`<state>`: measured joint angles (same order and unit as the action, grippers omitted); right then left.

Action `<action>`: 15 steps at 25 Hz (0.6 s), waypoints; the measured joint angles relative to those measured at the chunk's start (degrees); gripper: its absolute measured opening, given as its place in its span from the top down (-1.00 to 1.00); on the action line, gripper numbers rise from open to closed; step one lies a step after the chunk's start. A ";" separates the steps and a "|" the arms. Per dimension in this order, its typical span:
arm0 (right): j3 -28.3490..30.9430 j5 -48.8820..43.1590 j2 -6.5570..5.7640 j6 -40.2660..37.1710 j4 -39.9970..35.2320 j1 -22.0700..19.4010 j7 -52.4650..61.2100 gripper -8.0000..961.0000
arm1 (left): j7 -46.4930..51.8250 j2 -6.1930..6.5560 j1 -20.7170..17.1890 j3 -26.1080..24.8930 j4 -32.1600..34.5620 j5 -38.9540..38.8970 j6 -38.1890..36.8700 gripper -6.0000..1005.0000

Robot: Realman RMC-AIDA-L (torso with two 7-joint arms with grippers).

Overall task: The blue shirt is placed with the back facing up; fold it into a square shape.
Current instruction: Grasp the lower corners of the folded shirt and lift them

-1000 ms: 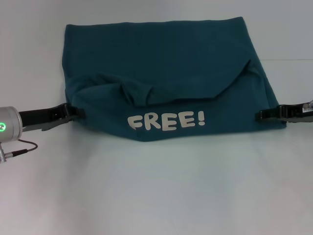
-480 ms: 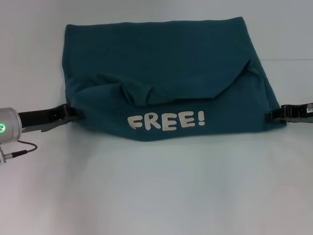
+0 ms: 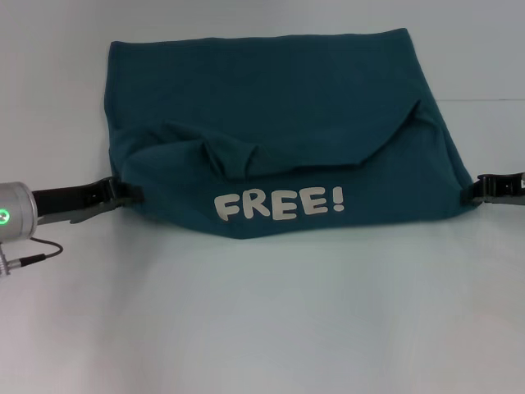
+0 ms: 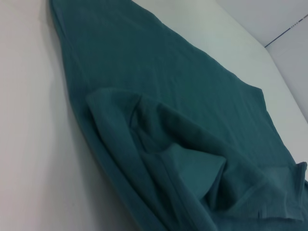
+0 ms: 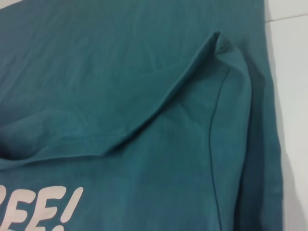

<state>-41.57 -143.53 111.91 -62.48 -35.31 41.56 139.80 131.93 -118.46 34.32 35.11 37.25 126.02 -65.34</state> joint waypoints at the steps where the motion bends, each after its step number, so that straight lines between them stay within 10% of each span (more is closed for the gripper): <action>1: 0.00 0.00 -0.19 -0.74 -0.10 -0.02 0.02 0.69 | 0.00 0.04 -0.08 0.00 0.05 0.04 -0.23 0.89; 15: 0.16 -1.68 -5.42 -27.23 -6.36 -4.67 -0.01 0.91 | 4.36 0.58 -5.00 0.47 12.85 12.28 -27.05 0.89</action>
<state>-41.42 -145.20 106.49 -89.71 -41.67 36.89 139.79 136.29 -117.89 29.32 35.57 50.10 138.30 -92.39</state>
